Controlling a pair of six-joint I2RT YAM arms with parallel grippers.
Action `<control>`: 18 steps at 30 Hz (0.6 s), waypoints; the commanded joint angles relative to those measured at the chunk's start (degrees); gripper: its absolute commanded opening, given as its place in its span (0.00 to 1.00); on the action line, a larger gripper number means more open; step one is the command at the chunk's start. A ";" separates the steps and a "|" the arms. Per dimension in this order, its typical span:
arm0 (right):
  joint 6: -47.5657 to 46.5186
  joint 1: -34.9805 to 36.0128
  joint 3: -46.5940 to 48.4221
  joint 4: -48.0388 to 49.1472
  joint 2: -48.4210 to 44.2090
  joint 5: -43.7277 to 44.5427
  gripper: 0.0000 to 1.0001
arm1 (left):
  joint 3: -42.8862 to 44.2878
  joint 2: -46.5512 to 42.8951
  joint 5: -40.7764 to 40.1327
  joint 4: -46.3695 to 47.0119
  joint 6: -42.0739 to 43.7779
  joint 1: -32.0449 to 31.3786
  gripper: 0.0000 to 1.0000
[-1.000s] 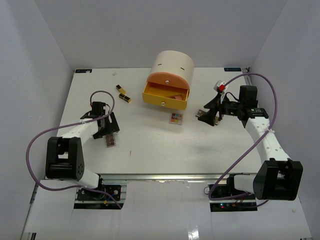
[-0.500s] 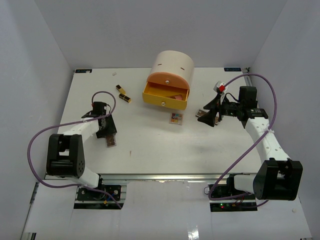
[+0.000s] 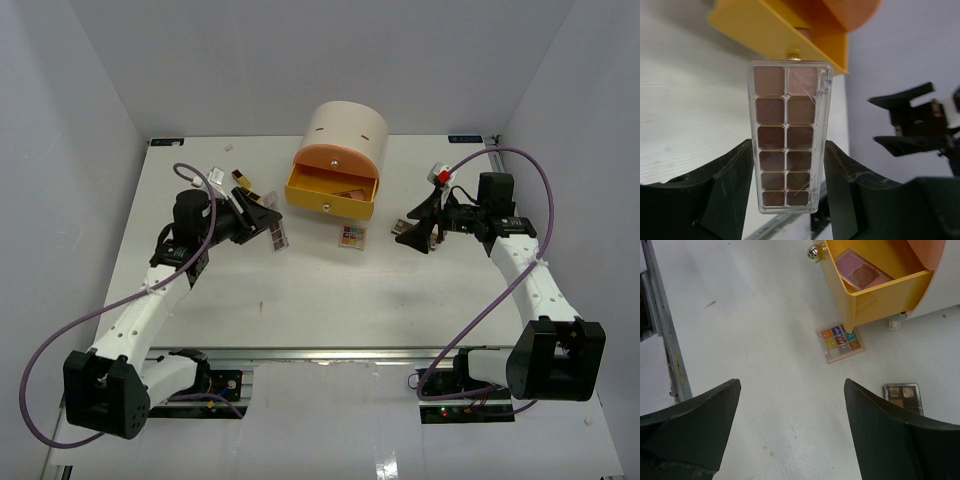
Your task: Organize the makeup
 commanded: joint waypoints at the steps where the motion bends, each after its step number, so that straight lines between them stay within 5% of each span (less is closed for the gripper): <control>1: -0.02 -0.31 0.22 1.64 -0.14 -0.35 0.90 | 4.67 4.07 0.83 14.73 -18.80 -6.76 0.08; 7: 0.16 -0.31 -0.10 1.75 -0.38 0.15 0.90 | 8.78 13.99 -9.34 25.73 -31.85 -9.82 0.08; 18: -0.20 -0.31 -0.40 1.66 -0.12 0.24 0.90 | 18.11 28.54 -20.93 28.59 -39.59 -14.64 0.15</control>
